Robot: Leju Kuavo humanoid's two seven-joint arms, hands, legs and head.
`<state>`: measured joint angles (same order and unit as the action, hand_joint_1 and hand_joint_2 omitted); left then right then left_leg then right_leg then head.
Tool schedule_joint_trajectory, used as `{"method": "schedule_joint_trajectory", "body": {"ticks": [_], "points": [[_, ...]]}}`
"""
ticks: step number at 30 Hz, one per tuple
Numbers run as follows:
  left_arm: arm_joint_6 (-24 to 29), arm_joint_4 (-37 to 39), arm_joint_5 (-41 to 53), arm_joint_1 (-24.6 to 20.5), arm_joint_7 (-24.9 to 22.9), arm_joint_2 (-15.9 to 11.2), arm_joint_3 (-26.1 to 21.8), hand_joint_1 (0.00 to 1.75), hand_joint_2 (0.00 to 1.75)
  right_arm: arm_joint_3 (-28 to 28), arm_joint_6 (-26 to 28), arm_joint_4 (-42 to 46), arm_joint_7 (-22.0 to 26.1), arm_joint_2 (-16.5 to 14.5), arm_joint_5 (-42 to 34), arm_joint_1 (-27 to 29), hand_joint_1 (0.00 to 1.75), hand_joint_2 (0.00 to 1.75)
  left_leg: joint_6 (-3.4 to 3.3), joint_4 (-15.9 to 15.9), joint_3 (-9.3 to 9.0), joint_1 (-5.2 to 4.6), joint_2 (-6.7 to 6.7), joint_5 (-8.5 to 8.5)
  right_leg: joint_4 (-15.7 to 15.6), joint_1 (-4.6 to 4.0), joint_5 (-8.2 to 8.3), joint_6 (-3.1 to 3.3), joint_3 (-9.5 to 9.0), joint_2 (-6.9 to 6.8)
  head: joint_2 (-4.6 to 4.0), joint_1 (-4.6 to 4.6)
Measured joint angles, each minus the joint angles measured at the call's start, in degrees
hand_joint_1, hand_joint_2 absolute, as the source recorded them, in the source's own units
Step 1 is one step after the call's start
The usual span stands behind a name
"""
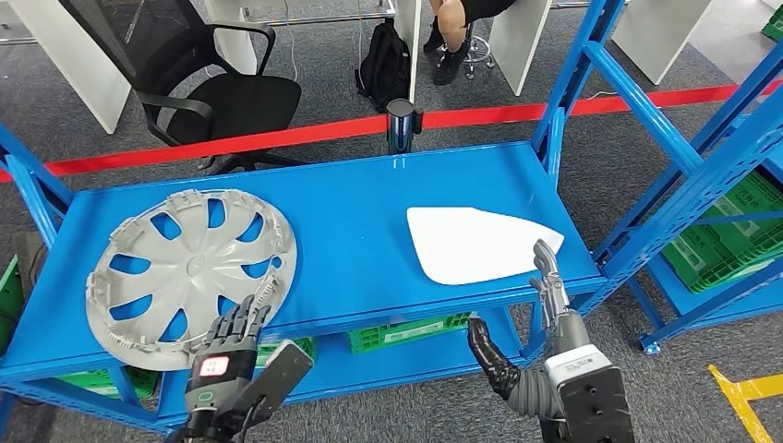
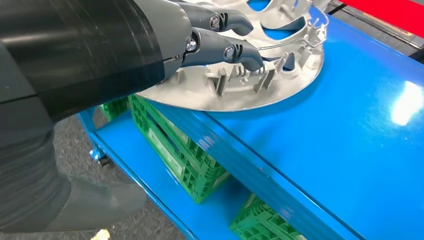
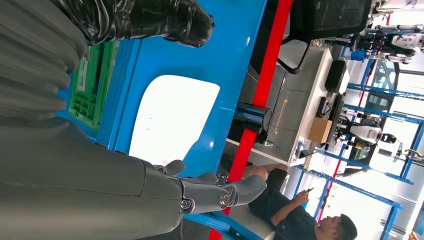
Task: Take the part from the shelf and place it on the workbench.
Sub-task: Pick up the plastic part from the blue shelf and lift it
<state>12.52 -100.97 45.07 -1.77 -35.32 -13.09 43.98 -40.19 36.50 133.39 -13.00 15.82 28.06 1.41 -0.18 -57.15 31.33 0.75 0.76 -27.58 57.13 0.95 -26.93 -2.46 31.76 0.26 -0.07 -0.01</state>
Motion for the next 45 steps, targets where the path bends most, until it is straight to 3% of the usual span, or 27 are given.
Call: {"method": "schedule_joint_trajectory", "body": {"ticks": [14,29,39,45], "points": [[0.11,1.7,3.1,-0.28,0.0,0.52,-1.89,0.0,1.75,-0.62,-1.6,0.0,0.27,0.0,0.0,-0.12,0.0,1.75,-0.01,0.0,0.0,0.0,0.0,0.01,0.0,0.0,0.0,0.0,0.0,0.0,0.0,0.02],[-2.95,2.7,6.95,1.09,-0.02,2.63,-8.77,0.0,1.75,-1.33,-3.99,0.17,0.07,0.0,1.13,-0.36,0.0,1.75,-0.02,0.0,0.01,0.0,0.0,0.02,0.0,0.0,0.0,0.0,-0.01,0.0,0.0,0.02],[-3.98,2.7,6.92,1.2,-0.02,3.36,-10.58,0.0,1.75,-1.34,-3.99,0.17,0.19,0.0,0.77,-0.37,0.0,1.75,-0.02,0.0,0.01,0.0,0.0,0.02,0.0,0.0,0.0,0.0,-0.01,0.0,0.0,0.0],[-8.67,2.69,10.14,1.27,-0.02,3.58,-11.6,0.0,1.75,-1.36,-4.41,0.18,0.32,-0.04,0.96,-0.99,0.0,1.75,-0.02,0.0,0.01,0.0,0.0,0.02,0.0,0.0,0.0,0.0,-0.01,0.0,0.0,0.01]]}}
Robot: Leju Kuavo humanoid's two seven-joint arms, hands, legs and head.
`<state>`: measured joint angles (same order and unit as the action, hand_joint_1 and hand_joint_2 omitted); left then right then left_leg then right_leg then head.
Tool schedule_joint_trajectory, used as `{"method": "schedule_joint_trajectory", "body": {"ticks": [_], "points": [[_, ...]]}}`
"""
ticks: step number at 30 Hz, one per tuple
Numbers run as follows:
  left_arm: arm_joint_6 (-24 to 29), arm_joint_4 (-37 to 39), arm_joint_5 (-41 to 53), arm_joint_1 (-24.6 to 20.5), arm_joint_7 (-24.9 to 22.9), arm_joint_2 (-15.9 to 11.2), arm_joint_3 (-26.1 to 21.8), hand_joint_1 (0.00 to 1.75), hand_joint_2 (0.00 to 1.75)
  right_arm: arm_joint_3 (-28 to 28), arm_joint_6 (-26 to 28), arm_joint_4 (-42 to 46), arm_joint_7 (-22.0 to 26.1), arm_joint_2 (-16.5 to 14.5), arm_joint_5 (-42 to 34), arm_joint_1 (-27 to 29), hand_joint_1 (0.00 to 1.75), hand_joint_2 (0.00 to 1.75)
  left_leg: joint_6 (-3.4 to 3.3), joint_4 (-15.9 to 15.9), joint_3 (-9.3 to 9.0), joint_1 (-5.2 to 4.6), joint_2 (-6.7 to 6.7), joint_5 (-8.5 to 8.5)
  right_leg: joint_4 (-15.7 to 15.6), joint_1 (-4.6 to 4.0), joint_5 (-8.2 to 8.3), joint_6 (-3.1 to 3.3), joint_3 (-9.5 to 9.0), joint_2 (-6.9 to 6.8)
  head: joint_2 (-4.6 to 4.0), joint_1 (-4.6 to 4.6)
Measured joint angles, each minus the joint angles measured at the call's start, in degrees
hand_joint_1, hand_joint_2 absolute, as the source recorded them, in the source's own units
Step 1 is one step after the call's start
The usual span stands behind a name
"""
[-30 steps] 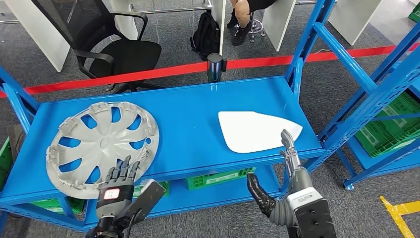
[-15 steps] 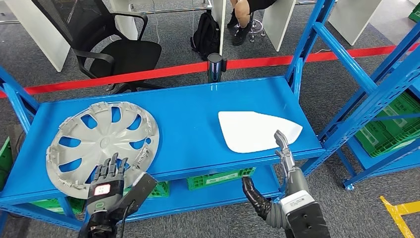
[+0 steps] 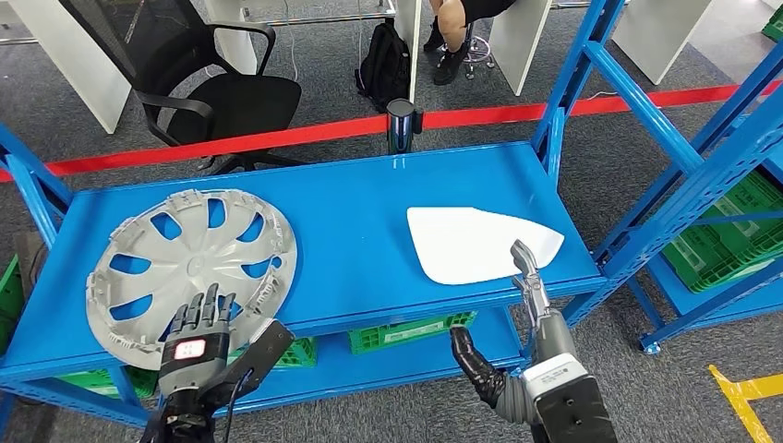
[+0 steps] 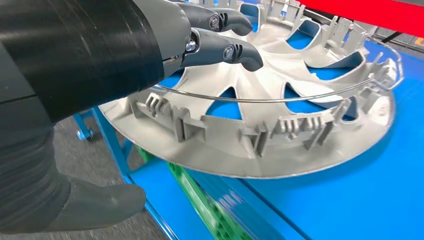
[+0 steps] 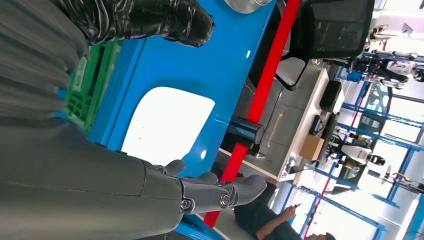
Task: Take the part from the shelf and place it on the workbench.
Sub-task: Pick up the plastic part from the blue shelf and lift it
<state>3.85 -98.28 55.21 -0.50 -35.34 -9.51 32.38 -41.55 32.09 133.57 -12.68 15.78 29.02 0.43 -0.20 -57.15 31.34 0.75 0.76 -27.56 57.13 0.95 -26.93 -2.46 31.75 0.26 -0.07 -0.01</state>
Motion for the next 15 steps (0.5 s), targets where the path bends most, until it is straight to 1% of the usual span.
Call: {"method": "schedule_joint_trajectory", "body": {"ticks": [9,15], "points": [[-2.06,0.46,1.15,0.0,0.0,-0.02,-1.58,0.0,1.75,-0.02,-1.79,0.14,0.42,-0.2,1.34,-0.97,0.0,1.75,0.0,0.0,0.0,0.0,0.0,0.0,0.0,0.0,0.0,0.0,0.0,0.0,0.0,0.01],[-2.3,0.75,1.35,0.02,0.0,-0.02,-2.2,0.0,1.75,-0.03,-1.94,0.32,0.48,-0.22,1.69,-1.07,0.0,1.75,0.0,0.0,0.01,0.0,0.0,0.0,0.0,0.0,0.0,0.0,0.0,-0.01,0.0,0.01]]}}
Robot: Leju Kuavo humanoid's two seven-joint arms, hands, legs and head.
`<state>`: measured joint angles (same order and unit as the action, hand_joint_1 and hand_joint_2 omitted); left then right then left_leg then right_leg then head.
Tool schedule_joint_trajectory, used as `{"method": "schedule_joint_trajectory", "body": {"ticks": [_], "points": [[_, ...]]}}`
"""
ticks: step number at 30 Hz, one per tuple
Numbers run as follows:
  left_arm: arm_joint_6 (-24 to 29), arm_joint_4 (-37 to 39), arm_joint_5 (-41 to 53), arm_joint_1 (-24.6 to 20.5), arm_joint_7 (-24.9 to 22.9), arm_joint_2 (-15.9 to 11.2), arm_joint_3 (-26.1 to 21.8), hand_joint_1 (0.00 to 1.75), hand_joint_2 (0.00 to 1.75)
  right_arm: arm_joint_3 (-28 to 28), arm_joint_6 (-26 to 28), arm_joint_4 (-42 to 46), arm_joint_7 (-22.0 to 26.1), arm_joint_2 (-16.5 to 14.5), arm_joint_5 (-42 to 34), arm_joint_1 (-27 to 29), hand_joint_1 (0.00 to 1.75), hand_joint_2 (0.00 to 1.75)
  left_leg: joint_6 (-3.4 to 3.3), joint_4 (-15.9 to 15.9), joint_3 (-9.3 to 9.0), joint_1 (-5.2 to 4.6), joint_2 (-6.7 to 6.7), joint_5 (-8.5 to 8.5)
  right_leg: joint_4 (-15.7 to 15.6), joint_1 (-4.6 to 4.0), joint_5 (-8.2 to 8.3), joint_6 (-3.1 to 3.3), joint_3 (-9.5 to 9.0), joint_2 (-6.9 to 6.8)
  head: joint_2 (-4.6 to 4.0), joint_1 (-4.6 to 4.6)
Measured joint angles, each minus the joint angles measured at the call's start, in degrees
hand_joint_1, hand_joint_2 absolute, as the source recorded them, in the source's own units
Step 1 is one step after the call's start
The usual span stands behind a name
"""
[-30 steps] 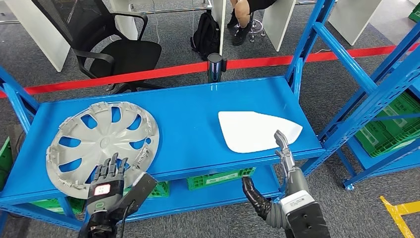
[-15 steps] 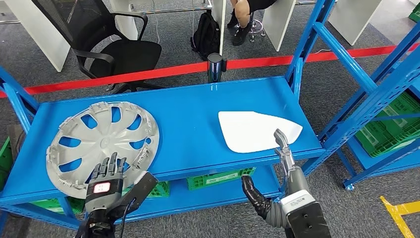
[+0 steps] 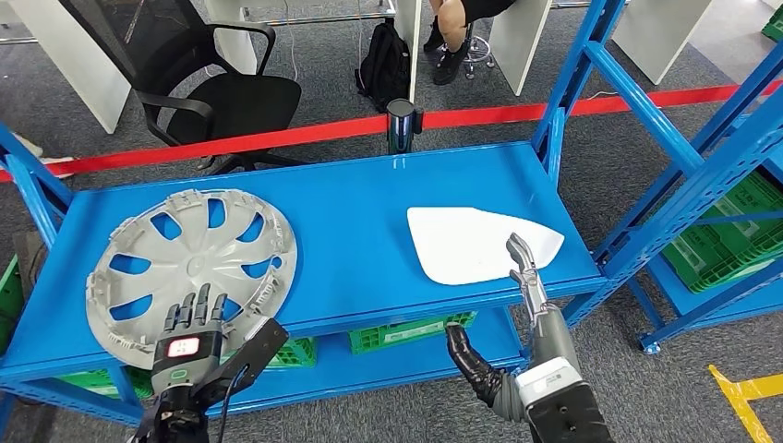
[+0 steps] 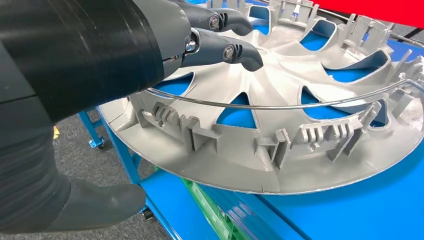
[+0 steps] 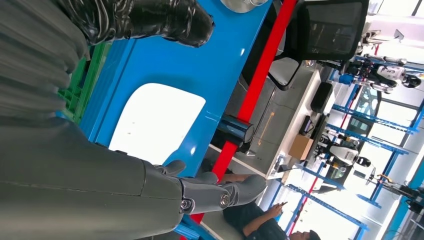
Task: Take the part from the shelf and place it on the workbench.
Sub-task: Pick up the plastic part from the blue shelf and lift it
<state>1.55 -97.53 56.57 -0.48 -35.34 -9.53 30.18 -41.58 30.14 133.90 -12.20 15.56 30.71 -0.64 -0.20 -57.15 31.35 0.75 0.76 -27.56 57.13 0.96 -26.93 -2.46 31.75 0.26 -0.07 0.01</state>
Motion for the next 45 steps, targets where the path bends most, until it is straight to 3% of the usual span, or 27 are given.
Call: {"method": "schedule_joint_trajectory", "body": {"ticks": [26,45], "points": [[-5.9,0.41,5.76,0.97,-0.01,0.55,-3.9,0.0,1.75,-0.51,-0.99,0.04,0.34,-0.85,0.04,-0.44,0.0,1.75,0.0,0.0,0.0,0.0,0.0,0.0,0.0,0.0,0.0,0.0,0.0,0.0,0.0,0.01],[-9.1,2.42,6.65,0.41,-0.02,0.74,-4.16,0.0,1.75,-0.67,-5.87,0.48,6.84,-1.51,-16.18,-0.79,0.0,1.75,0.0,0.0,-0.01,0.0,0.0,0.0,0.0,0.0,0.0,0.0,0.01,0.0,0.0,0.0]]}}
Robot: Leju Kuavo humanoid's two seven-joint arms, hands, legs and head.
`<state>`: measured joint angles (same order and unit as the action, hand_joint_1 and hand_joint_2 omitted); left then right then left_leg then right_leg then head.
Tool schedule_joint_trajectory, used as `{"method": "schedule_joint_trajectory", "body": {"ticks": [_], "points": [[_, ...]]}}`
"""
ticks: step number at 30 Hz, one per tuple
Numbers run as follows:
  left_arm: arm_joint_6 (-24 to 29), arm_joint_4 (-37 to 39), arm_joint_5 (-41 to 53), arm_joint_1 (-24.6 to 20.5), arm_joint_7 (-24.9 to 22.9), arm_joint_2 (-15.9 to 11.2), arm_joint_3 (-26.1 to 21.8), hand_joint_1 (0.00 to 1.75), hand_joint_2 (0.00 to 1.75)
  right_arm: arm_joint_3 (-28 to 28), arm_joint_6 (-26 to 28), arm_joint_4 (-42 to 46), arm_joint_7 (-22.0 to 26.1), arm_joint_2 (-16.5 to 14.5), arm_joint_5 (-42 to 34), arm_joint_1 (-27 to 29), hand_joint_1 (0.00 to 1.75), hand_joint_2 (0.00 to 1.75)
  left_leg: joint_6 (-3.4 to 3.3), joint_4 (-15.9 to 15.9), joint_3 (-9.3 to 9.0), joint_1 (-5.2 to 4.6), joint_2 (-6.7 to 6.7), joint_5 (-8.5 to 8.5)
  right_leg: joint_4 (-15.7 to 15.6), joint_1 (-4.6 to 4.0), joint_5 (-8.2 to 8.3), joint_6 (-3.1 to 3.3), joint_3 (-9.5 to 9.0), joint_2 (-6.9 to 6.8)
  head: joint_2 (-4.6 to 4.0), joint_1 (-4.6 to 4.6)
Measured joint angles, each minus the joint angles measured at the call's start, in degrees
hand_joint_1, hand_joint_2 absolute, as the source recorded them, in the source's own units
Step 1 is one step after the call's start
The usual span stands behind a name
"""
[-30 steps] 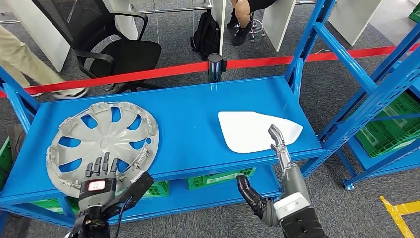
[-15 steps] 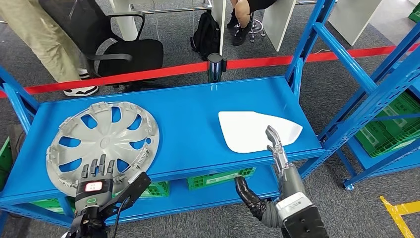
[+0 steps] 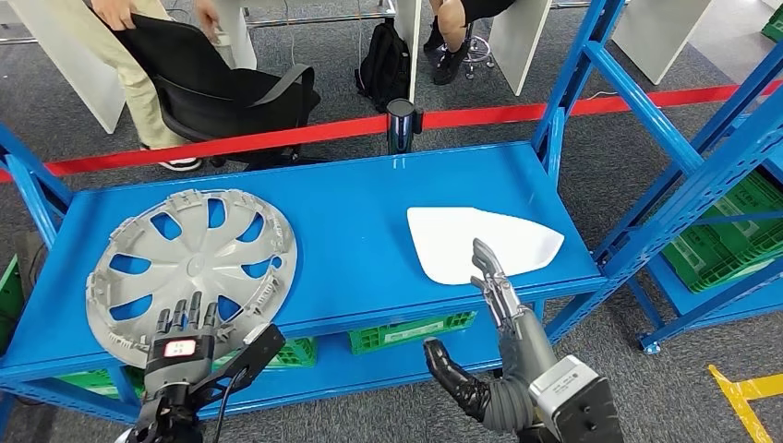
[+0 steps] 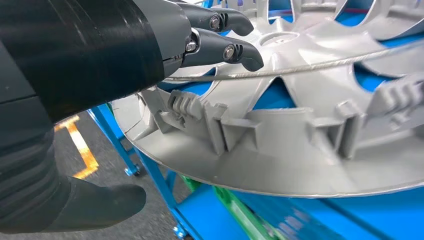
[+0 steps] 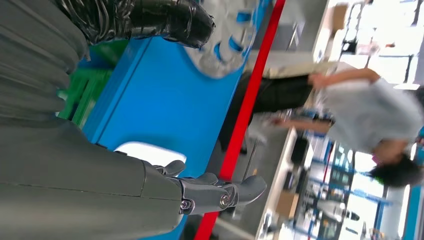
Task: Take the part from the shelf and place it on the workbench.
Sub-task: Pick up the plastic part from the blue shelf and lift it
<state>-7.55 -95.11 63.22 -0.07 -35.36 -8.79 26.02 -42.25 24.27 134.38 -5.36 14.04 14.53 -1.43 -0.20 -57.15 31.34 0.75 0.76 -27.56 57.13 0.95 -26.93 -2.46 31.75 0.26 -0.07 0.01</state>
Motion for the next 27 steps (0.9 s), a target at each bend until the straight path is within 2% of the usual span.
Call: {"method": "schedule_joint_trajectory", "body": {"ticks": [10,18,22,25,27], "points": [[-0.75,2.03,-0.18,-1.65,0.0,0.68,-0.15,0.0,1.75,-0.02,-1.9,0.0,1.9,-0.6,-2.91,-0.16,0.0,1.75,0.0,0.0,0.0,0.0,0.0,0.01,0.0,0.0,0.0,0.0,0.0,0.0,0.0,-0.01],[1.79,3.75,-0.63,-2.17,0.0,0.95,-0.05,0.0,1.75,-0.02,-2.26,-0.02,2.24,-0.78,-2.88,-0.16,0.0,1.75,0.0,0.0,0.0,0.0,0.0,0.01,0.0,0.0,0.0,0.0,0.0,0.0,0.0,0.0],[2.94,4.55,-1.23,-2.42,0.0,1.37,-0.07,0.17,1.75,-0.02,-2.09,-0.01,2.19,-0.86,-2.35,-0.16,0.0,1.75,0.0,0.0,0.0,0.0,0.0,0.01,0.0,0.0,0.0,0.0,0.0,0.0,0.0,0.01],[3.3,5.22,-1.75,-2.52,0.0,1.7,-0.09,0.17,1.75,-0.02,-1.86,-0.01,2.39,-0.93,-2.33,-0.16,0.0,1.75,0.0,0.0,0.0,0.0,0.0,0.01,0.0,0.0,0.0,0.0,0.0,0.0,0.0,-0.01],[3.33,5.63,-2.07,-2.63,0.0,1.9,-0.1,0.94,1.75,-0.02,-1.76,0.0,2.53,-1.03,-2.34,-0.17,0.0,1.75,0.0,0.0,0.0,0.0,0.0,0.01,0.0,0.0,0.0,0.0,0.0,0.0,0.0,-0.02]]}}
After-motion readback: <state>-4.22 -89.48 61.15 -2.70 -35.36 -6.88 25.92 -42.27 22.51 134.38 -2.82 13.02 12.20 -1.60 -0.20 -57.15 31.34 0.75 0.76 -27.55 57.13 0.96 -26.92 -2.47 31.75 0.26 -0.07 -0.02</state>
